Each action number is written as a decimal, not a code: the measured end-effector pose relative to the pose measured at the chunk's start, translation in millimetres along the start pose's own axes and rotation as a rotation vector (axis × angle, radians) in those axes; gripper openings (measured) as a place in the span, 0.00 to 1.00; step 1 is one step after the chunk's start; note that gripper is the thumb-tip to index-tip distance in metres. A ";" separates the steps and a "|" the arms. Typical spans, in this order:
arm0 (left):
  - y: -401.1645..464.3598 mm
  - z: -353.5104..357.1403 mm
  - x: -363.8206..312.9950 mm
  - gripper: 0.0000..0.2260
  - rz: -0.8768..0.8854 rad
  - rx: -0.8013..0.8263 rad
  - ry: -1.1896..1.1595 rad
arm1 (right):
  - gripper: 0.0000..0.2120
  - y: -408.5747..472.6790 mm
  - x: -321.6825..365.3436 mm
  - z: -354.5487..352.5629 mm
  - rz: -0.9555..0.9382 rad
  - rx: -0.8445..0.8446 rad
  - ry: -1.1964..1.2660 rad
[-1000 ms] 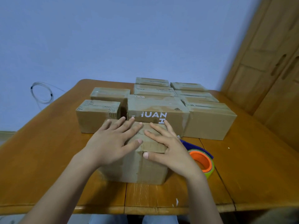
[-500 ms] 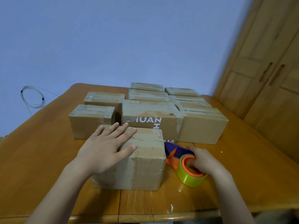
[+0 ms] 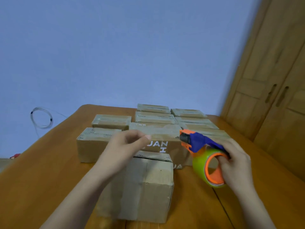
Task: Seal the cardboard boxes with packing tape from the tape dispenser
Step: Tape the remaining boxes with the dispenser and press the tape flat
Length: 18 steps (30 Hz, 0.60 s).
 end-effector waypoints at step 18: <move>-1.5 15.7 -19.8 0.10 -0.044 0.329 -0.550 | 0.25 35.0 74.6 5.9 -0.312 -0.060 0.068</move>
Point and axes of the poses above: each hand's wrist, its own y-axis towards the middle knuckle, its own z-axis out of the palm, x = y × z, the point moved 4 cm from there along y, towards the middle knuckle, and after that the axes turned 5 degrees about x, right-handed, at the moved point
